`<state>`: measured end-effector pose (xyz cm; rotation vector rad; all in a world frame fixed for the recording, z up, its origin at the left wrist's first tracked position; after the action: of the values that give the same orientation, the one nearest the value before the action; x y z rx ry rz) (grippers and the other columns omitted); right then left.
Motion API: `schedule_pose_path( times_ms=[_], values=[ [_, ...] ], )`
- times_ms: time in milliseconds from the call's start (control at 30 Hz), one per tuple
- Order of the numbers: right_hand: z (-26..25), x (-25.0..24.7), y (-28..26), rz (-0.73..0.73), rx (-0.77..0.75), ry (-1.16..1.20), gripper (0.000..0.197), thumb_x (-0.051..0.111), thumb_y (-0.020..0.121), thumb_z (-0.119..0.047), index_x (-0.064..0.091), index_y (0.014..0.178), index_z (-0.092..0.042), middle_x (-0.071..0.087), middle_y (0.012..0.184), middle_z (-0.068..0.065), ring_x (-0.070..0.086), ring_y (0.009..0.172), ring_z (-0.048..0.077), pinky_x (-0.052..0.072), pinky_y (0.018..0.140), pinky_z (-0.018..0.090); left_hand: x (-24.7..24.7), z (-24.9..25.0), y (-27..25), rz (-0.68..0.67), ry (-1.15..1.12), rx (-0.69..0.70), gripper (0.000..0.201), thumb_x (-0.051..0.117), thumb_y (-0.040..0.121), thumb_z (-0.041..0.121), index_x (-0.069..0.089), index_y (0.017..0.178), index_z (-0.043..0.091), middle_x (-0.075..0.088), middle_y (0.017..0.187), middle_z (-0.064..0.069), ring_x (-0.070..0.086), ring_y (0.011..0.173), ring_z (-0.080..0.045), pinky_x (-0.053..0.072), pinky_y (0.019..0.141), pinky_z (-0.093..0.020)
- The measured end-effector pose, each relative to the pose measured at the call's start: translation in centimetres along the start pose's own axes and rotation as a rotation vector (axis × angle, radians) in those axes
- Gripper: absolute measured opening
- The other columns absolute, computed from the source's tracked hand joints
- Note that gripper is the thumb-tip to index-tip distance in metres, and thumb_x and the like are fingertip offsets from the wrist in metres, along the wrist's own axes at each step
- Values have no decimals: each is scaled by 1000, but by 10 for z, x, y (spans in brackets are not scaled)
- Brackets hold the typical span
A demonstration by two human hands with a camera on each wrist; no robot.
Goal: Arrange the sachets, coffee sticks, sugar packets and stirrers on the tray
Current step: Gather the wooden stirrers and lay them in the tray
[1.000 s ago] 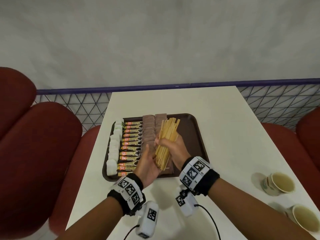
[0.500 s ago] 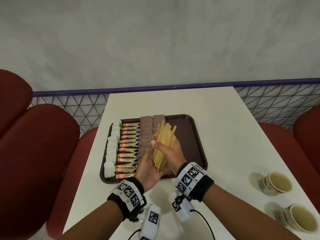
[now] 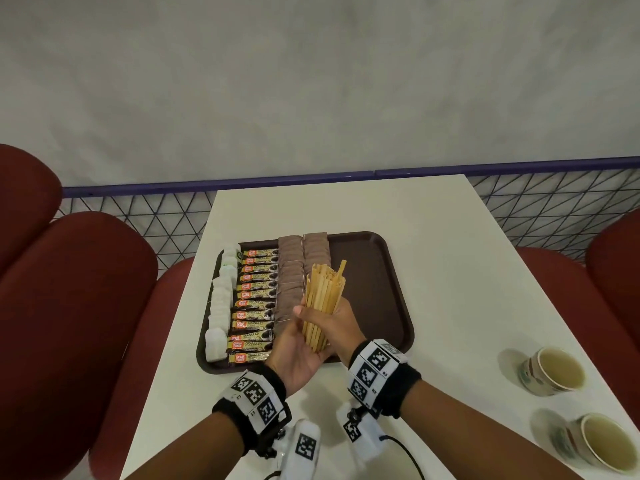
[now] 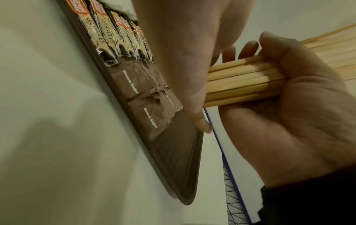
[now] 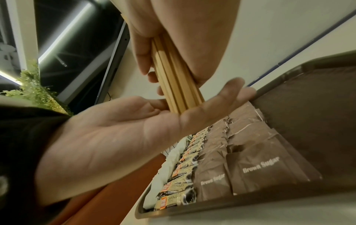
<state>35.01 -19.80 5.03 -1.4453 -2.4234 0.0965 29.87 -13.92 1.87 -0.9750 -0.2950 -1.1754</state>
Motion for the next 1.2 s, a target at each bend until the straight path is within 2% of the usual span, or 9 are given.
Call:
schedule_pose_path(
  times_ms=[100, 200, 333, 500, 667, 867, 967, 1067, 1200],
  values=[
    [-2, -5, 5, 22, -4, -71, 16, 66, 82, -7, 60, 97, -11, 62, 81, -2, 61, 82, 11, 50, 79, 25, -4, -3, 1, 28, 120, -31, 46, 25, 100, 41, 49, 131, 17, 64, 123, -10, 64, 106, -22, 57, 72, -32],
    [-8, -14, 9, 9, -41, -166, 14, 63, 85, -7, 59, 93, -17, 62, 82, -3, 60, 80, 11, 49, 76, 20, -9, 16, 2, 100, 340, 20, 54, 26, 97, 48, 36, 142, 17, 46, 142, -10, 47, 127, -24, 42, 103, -41],
    [-5, -28, 10, -34, -58, -351, 32, 60, 86, -8, 57, 116, -18, 64, 98, 0, 61, 90, 12, 49, 77, 18, 20, 73, -9, 123, 738, 359, 48, 22, 99, 43, 27, 145, 29, 31, 149, 11, 31, 134, -7, 24, 111, -31],
    [3, -36, 9, -34, -59, -516, 28, 61, 82, -5, 58, 107, -17, 61, 87, -4, 57, 78, 10, 46, 72, 25, 69, 99, -21, 53, 1291, 807, 50, 18, 97, 41, 5, 145, 37, -3, 150, 28, -8, 139, 13, -5, 113, -12],
    [2, -31, 10, -25, -79, -531, 24, 65, 80, -13, 60, 102, -21, 69, 94, 0, 65, 86, 15, 54, 80, 35, 55, 66, 3, -74, 1753, 635, 55, 4, 88, 58, 2, 140, 40, -4, 149, 25, -14, 139, 8, -4, 120, -39],
    [4, -32, 10, -50, -58, -502, 30, 65, 80, -16, 59, 109, -22, 69, 99, 2, 67, 91, 17, 55, 85, 41, 54, 63, -3, -82, 1546, 605, 50, 24, 99, 44, 6, 145, 34, -1, 150, 24, -6, 139, 11, 1, 118, -25],
    [6, -30, 8, -49, -19, -404, 26, 63, 79, -7, 61, 102, -19, 68, 95, 3, 65, 88, 18, 55, 83, 36, 50, 65, -5, -84, 1382, 573, 47, 27, 100, 40, 13, 144, 35, 11, 151, 21, 4, 135, 17, 7, 109, -7],
    [-4, -36, 10, 21, 15, -263, 17, 60, 83, -2, 60, 88, -18, 63, 81, 0, 60, 76, 13, 51, 69, 19, 35, 72, -7, 47, 1166, 559, 50, 26, 98, 43, 18, 146, 33, 18, 148, 21, 11, 138, 8, 11, 110, -16],
    [-22, -46, 22, 145, 42, 27, 12, 64, 79, -2, 61, 78, -14, 62, 76, 4, 61, 82, 21, 49, 83, 36, 2, 58, -2, 156, 1048, 351, 57, 22, 95, 51, 26, 146, 26, 32, 146, 11, 25, 134, 0, 17, 110, -23]
  ],
)
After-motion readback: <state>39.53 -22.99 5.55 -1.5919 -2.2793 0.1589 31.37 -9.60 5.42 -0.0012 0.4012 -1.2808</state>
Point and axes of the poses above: each hand's wrist, its own y-axis towards the middle knuckle, its own x-axis out of the palm, z = x × y, the point moved 4 cm from there along y, towards the middle knuckle
